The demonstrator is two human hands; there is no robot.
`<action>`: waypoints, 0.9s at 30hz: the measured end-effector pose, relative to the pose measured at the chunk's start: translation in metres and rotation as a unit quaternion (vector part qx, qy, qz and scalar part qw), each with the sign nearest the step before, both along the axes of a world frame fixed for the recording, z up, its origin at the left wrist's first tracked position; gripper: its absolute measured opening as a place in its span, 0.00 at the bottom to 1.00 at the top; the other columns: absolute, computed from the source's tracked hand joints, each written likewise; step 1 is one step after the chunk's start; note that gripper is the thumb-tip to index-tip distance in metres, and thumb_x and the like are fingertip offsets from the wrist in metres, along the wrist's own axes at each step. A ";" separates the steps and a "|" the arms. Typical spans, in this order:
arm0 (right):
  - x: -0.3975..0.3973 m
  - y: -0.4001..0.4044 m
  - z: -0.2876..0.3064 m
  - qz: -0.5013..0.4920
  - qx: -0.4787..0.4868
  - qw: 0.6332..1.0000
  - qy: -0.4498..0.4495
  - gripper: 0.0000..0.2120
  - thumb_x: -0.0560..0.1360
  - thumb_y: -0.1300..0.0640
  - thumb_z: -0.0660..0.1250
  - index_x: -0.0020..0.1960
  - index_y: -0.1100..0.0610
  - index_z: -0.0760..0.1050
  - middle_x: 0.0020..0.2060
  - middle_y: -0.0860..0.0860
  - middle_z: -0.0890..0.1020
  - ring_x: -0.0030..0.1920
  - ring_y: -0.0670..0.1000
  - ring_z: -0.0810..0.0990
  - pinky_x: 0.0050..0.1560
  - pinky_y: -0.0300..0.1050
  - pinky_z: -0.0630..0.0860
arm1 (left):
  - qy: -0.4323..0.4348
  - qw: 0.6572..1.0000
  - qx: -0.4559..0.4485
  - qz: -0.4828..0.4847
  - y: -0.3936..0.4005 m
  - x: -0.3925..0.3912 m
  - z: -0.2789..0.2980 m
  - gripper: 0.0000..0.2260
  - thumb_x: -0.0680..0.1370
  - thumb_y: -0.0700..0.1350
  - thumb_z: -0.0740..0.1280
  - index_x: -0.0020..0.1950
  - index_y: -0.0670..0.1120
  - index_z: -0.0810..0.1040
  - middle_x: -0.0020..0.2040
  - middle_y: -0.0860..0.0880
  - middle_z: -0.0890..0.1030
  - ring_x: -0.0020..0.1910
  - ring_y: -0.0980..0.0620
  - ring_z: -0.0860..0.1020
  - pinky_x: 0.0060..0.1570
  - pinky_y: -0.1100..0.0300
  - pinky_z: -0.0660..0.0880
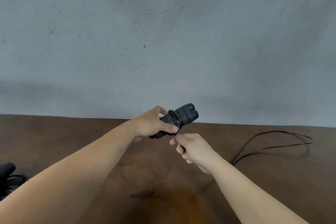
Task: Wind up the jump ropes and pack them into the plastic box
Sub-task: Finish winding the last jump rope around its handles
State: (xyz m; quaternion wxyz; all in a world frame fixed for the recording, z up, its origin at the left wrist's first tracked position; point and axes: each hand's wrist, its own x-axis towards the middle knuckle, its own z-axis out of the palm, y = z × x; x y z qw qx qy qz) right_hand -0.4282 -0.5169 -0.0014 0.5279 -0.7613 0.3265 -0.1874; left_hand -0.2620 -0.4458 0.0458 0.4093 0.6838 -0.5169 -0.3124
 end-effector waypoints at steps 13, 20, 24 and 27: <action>-0.023 -0.014 0.071 0.124 -0.376 0.877 0.273 0.08 0.75 0.51 0.69 0.43 0.54 0.83 0.36 0.47 0.80 0.34 0.47 0.75 0.33 0.40 0.70 | -0.317 0.940 0.104 -0.070 -0.015 -0.007 -0.004 0.23 0.67 0.48 0.76 0.59 0.59 0.72 0.53 0.54 0.80 0.52 0.49 0.79 0.56 0.49 0.76; -0.030 -0.048 0.103 0.194 -0.265 0.923 0.198 0.05 0.68 0.49 0.78 0.43 0.49 0.86 0.38 0.45 0.85 0.39 0.39 0.78 0.46 0.34 0.72 | -0.246 0.939 0.130 -0.203 -0.007 -0.023 0.011 0.25 0.67 0.47 0.76 0.60 0.61 0.74 0.55 0.58 0.82 0.56 0.52 0.80 0.62 0.48 0.75; -0.033 -0.062 0.092 0.201 -0.129 0.965 0.107 0.06 0.68 0.53 0.78 0.41 0.55 0.84 0.34 0.51 0.82 0.31 0.44 0.73 0.35 0.36 0.69 | -0.148 0.945 0.144 -0.253 -0.004 -0.026 0.022 0.29 0.69 0.45 0.77 0.67 0.59 0.72 0.60 0.56 0.81 0.61 0.50 0.78 0.65 0.48 0.73; -0.034 -0.071 0.078 0.180 0.020 0.983 -0.013 0.06 0.65 0.55 0.75 0.40 0.56 0.82 0.32 0.51 0.81 0.30 0.46 0.76 0.33 0.36 0.74 | -0.072 0.959 0.124 -0.245 -0.002 -0.026 0.027 0.34 0.69 0.43 0.75 0.73 0.54 0.68 0.67 0.54 0.76 0.66 0.54 0.75 0.69 0.52 0.69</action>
